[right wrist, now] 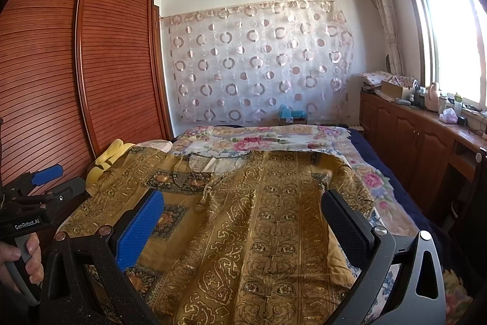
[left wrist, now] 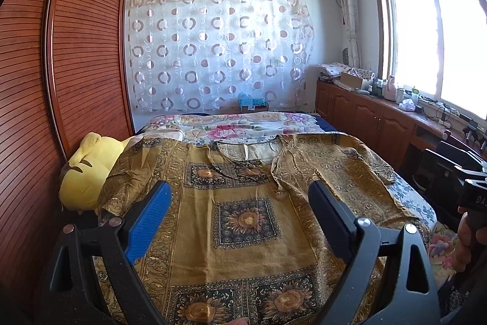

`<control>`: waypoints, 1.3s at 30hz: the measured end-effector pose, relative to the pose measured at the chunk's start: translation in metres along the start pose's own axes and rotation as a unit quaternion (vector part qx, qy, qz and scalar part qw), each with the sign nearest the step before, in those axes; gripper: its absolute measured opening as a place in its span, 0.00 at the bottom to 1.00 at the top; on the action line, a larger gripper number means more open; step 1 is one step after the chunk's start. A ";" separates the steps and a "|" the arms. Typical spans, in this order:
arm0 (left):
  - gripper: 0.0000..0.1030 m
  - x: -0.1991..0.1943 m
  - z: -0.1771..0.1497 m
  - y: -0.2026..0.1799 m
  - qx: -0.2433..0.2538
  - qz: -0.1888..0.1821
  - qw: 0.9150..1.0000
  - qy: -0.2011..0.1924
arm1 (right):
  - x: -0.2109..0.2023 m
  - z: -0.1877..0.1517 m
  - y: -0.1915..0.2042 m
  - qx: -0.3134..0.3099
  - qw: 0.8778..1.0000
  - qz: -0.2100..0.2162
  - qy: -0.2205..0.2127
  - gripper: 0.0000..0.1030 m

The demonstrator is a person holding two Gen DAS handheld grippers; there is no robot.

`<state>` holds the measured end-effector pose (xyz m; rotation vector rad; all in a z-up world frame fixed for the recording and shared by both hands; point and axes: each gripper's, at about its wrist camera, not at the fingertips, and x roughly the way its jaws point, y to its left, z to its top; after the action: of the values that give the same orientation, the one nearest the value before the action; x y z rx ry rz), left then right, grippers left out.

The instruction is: Fold small clothes

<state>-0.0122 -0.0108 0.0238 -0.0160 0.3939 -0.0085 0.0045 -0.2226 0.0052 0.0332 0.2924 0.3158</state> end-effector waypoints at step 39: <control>0.90 -0.001 -0.003 -0.001 0.003 0.000 1.000 -0.007 | -0.001 -0.001 0.001 0.002 1.000 0.004 -0.001 1.00</control>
<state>-0.0143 -0.0116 0.0219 -0.0101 0.3798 -0.0094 0.0034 -0.2220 0.0045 0.0387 0.2903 0.3226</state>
